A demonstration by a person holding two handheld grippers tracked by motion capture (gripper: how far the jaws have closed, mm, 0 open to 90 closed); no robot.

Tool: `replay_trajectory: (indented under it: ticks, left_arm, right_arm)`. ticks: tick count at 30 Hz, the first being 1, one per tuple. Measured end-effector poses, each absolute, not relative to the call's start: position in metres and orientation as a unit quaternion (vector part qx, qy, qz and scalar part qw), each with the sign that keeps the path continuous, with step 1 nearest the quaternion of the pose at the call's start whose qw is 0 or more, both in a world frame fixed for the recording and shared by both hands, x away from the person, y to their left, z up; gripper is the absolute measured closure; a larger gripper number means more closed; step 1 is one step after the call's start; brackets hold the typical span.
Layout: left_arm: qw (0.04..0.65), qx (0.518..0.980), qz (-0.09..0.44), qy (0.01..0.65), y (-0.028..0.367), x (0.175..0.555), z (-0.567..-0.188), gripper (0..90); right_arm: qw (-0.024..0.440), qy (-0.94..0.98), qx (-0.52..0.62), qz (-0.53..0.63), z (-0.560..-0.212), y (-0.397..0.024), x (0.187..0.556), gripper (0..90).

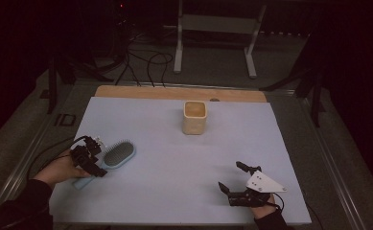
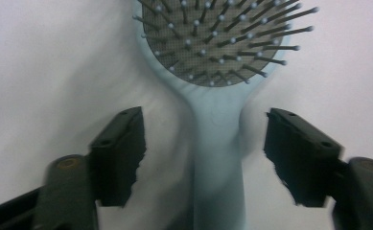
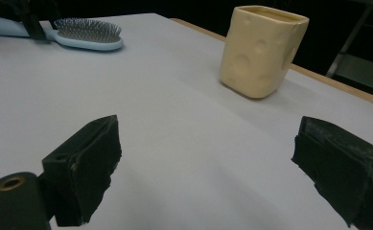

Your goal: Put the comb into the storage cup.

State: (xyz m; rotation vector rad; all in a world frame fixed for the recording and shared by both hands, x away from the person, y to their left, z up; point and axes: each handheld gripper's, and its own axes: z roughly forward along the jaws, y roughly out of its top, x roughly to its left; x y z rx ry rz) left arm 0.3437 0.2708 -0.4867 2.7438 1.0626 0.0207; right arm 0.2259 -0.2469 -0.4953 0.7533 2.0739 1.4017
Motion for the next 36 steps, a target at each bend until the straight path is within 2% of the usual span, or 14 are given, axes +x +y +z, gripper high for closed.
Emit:
replay_trajectory:
  ticks: [10,16,18,26,36]
  left_arm:
    - [0.086,0.929,0.005,0.361,0.267,0.346,-0.487,56.3]
    - [0.072,0.929,0.008,0.362,0.263,0.346,-0.487,59.9]
    - [0.070,0.929,0.009,0.362,0.261,0.345,-0.487,67.7]
    - [0.067,0.927,0.013,0.369,0.260,0.344,-0.487,69.6]
    - [0.098,0.920,0.018,0.379,0.264,0.341,-0.486,70.0]
  right_arm:
    - [0.262,0.765,0.278,0.519,-0.495,-0.247,0.226,8.8]
    - [0.263,0.765,0.276,0.519,-0.495,-0.247,0.226,8.8]
    - [0.263,0.765,0.277,0.519,-0.495,-0.247,0.226,8.8]
    - [0.263,0.765,0.276,0.519,-0.495,-0.247,0.226,8.8]
    - [0.263,0.765,0.277,0.519,-0.495,-0.247,0.226,8.8]
